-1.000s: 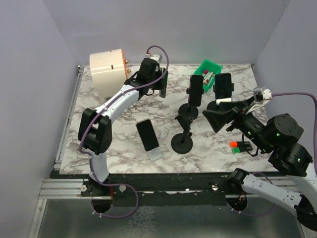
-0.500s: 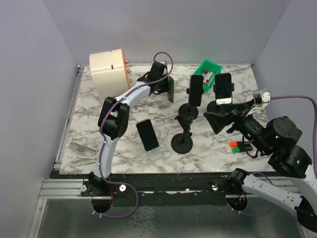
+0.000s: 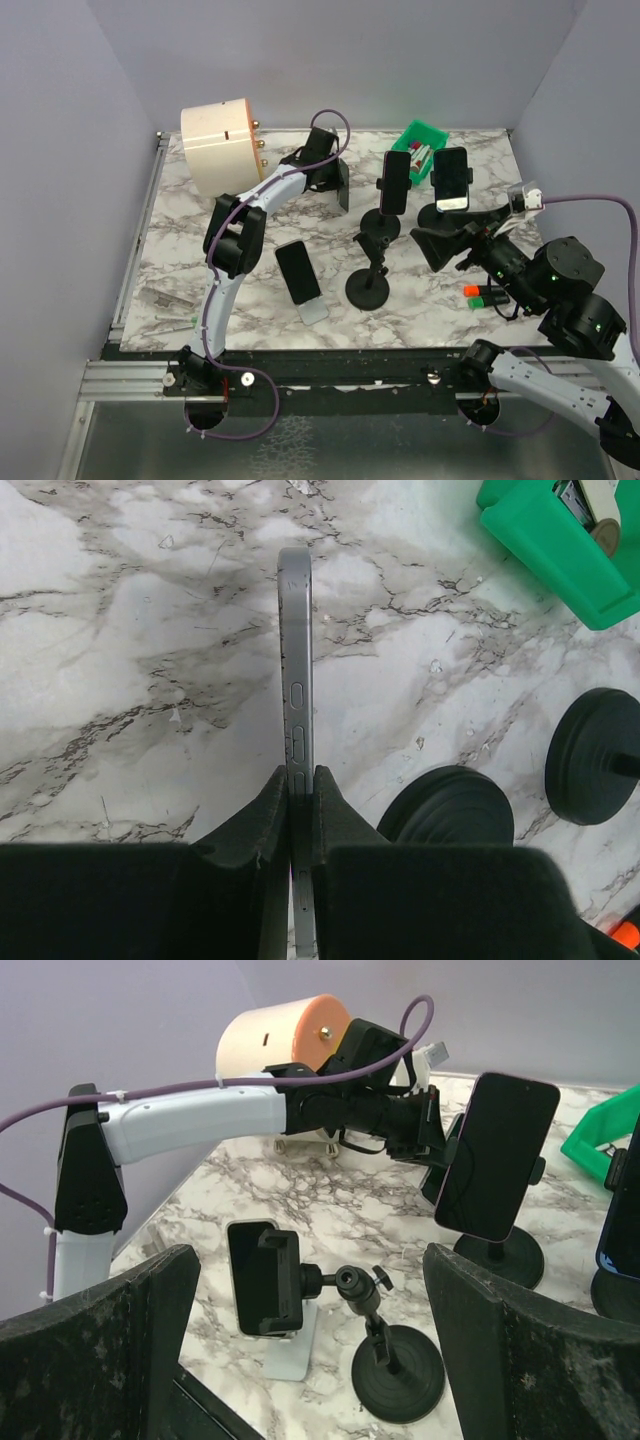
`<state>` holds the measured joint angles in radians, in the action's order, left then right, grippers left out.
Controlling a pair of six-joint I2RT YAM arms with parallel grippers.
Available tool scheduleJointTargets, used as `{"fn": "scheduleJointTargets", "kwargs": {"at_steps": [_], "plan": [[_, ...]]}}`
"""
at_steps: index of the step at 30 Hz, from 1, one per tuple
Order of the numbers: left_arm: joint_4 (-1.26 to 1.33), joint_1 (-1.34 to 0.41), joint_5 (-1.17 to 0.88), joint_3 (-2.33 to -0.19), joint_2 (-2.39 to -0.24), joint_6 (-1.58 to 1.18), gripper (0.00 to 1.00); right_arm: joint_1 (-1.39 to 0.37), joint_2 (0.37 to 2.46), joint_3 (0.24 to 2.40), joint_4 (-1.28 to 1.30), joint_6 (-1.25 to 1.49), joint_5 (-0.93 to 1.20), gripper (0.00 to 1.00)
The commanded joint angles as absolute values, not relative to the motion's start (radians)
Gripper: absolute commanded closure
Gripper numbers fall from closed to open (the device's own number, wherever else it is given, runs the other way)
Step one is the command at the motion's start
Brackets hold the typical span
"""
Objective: Remove the phone from the phone stand
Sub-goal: Place the phone at the center of the board.
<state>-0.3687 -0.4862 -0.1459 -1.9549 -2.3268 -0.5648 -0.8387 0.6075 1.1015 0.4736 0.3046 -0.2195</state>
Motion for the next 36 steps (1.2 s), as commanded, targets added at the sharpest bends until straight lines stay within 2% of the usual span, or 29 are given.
{"fn": "scheduleJointTargets", "kwargs": {"at_steps": [1, 3, 7, 21, 30, 33, 36], "plan": [[-0.362, -0.483, -0.147, -1.973, -2.345, -0.566, 0.85, -0.846, 0.593, 1.081, 0.505, 0.291, -0.248, 0.0], [-0.364, -0.48, -0.133, -1.966, -2.342, -0.561, 0.77, -0.846, 0.591, 1.078, 0.509, 0.294, -0.25, 0.0], [-0.377, -0.475, -0.111, -1.963, -2.338, -0.546, 0.67, -0.846, 0.584, 1.076, 0.515, 0.295, -0.257, 0.0], [-0.388, -0.474, -0.054, -1.93, -2.293, -0.52, 0.66, -0.846, 0.581, 1.082, 0.531, 0.287, -0.273, 0.0], [-0.382, -0.474, 0.061, -1.891, -1.946, -0.448, 0.51, -0.846, 0.596, 1.118, 0.547, 0.237, -0.35, 0.0], [-0.35, -0.474, 0.104, -1.792, -1.785, -0.405, 0.43, -0.846, 0.593, 1.117, 0.54, 0.23, -0.382, 0.0], [-0.236, -0.474, 0.125, -1.595, -1.598, -0.37, 0.34, -0.847, 0.589, 1.11, 0.526, 0.231, -0.417, 0.0]]}}
